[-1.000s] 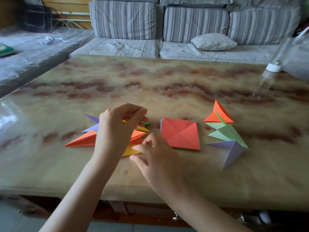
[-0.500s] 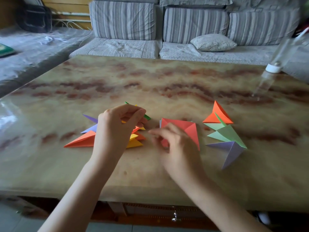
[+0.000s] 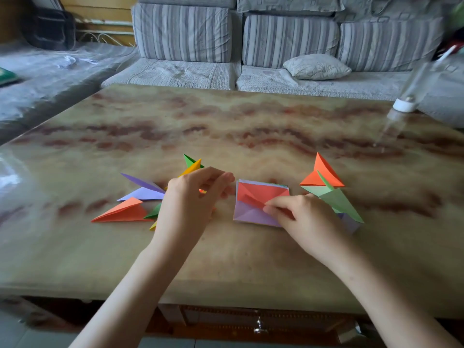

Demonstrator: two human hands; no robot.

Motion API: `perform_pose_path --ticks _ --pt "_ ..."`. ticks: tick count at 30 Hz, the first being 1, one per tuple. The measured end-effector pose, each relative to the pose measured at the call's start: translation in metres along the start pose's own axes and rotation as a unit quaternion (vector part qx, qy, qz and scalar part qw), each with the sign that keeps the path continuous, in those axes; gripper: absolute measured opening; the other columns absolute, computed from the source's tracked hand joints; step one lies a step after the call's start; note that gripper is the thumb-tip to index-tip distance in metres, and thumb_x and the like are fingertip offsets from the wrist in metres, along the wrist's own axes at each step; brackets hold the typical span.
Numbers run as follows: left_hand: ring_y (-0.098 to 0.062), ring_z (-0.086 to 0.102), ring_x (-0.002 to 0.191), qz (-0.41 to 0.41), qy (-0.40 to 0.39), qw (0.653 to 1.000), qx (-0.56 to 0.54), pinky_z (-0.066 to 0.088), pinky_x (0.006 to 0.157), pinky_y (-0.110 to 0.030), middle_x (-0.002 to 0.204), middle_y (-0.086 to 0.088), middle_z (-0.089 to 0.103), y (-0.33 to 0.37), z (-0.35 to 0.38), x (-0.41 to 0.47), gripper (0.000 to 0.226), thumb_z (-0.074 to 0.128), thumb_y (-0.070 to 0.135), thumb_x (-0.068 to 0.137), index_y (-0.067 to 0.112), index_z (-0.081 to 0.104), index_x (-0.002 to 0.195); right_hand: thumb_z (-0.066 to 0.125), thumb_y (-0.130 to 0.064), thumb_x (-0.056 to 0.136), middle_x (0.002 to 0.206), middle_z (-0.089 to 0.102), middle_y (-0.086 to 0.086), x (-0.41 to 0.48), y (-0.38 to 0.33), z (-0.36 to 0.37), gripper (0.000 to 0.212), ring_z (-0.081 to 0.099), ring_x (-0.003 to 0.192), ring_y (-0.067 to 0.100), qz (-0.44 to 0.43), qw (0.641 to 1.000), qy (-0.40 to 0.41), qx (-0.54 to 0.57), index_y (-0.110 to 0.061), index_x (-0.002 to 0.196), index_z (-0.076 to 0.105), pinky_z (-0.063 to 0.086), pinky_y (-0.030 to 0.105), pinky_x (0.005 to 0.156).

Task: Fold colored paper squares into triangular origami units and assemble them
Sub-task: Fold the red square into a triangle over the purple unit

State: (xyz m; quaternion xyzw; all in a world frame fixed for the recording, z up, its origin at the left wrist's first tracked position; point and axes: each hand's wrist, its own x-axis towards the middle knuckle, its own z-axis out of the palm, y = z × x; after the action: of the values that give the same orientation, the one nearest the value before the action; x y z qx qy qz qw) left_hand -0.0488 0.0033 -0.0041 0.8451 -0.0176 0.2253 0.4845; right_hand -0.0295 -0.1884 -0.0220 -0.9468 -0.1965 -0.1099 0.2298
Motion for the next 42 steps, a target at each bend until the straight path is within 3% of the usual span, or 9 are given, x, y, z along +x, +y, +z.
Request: perform_pose_path --ticks 4,11,13,19,23,32,34,37,42 --pt "0.001 0.065 0.072 -0.007 -0.017 1.000 -0.017 0.052 0.071 -0.019 0.075 0.008 0.072 0.001 0.003 0.000 0.014 0.060 0.021 0.089 0.017 0.073 0.083 0.056 -0.029 0.085 0.068 0.070 0.001 0.002 0.002 -0.011 0.016 0.066 0.064 0.025 -0.004 0.985 0.166 0.049 -0.020 0.083 0.069 0.052 0.041 0.058" --pt "-0.012 0.071 0.077 -0.096 -0.058 0.977 -0.181 0.055 0.066 -0.021 0.089 -0.007 0.073 0.008 0.009 0.000 0.027 0.049 0.025 0.096 0.007 0.069 0.098 0.067 -0.007 0.084 0.084 0.069 -0.029 0.003 -0.004 -0.030 0.021 0.067 0.084 0.000 0.011 0.929 0.252 0.270 -0.027 0.088 0.071 0.054 0.026 0.079" --pt "-0.020 0.072 0.080 -0.148 -0.080 0.949 -0.268 0.058 0.067 -0.026 0.094 -0.010 0.073 0.012 0.009 0.000 0.032 0.044 0.032 0.097 0.008 0.064 0.106 0.068 -0.007 0.083 0.099 0.071 -0.020 0.002 -0.008 -0.031 0.017 0.065 0.102 0.003 -0.033 0.927 0.248 0.280 -0.021 0.091 0.073 0.048 0.038 0.095" --pt "-0.028 0.072 0.081 -0.226 -0.121 0.886 -0.387 0.058 0.062 -0.038 0.096 -0.009 0.072 0.021 0.009 -0.001 0.066 0.046 0.061 0.069 0.022 0.051 0.121 0.070 -0.015 0.080 0.112 0.068 -0.007 0.002 -0.009 -0.026 0.009 0.049 0.126 0.008 -0.149 0.945 0.158 0.243 -0.019 0.088 0.073 0.025 0.021 0.109" --pt "-0.010 0.067 0.066 -0.216 -0.073 0.903 -0.363 0.052 0.057 -0.024 0.084 0.000 0.068 0.016 0.005 0.000 0.041 0.064 0.031 0.078 0.024 0.059 0.118 0.064 -0.024 0.080 0.118 0.065 -0.006 0.000 -0.009 -0.025 0.013 0.044 0.131 0.010 -0.172 0.951 0.128 0.224 -0.020 0.087 0.074 0.022 0.018 0.110" --pt "-0.018 0.070 0.071 -0.170 -0.090 0.903 -0.384 0.057 0.059 -0.026 0.084 -0.006 0.070 0.015 0.002 -0.001 0.035 0.058 -0.006 0.085 0.020 0.066 0.108 0.071 -0.030 0.072 0.128 0.058 -0.015 -0.001 -0.013 -0.026 0.006 0.033 0.136 0.002 -0.057 0.940 0.056 0.331 -0.027 0.076 0.074 0.020 0.009 0.105" --pt "-0.016 0.069 0.070 -0.165 -0.098 0.903 -0.385 0.056 0.057 -0.025 0.083 -0.003 0.070 0.016 0.002 -0.002 0.029 0.055 -0.006 0.086 0.016 0.067 0.100 0.072 -0.031 0.069 0.122 0.063 -0.014 0.000 -0.013 -0.023 0.010 0.044 0.129 0.001 -0.008 0.914 0.063 0.401 -0.023 0.074 0.074 0.031 0.023 0.107" --pt "-0.013 0.067 0.069 -0.154 -0.116 0.910 -0.366 0.056 0.058 -0.026 0.081 -0.004 0.069 0.019 0.004 -0.003 0.017 0.053 0.004 0.089 0.010 0.068 0.093 0.071 -0.017 0.073 0.099 0.072 -0.003 0.000 -0.014 -0.024 0.012 0.066 0.093 0.003 0.049 0.878 0.091 0.467 -0.007 0.079 0.072 0.047 0.017 0.083" --pt "-0.012 0.065 0.071 -0.146 -0.137 0.912 -0.358 0.056 0.060 -0.030 0.072 -0.001 0.067 0.026 0.005 -0.007 0.030 0.058 0.040 0.077 0.014 0.072 0.079 0.073 -0.006 0.076 0.067 0.068 -0.004 0.000 -0.018 -0.024 0.006 0.059 0.060 0.007 0.092 0.871 0.113 0.469 -0.012 0.076 0.071 0.045 0.014 0.058"
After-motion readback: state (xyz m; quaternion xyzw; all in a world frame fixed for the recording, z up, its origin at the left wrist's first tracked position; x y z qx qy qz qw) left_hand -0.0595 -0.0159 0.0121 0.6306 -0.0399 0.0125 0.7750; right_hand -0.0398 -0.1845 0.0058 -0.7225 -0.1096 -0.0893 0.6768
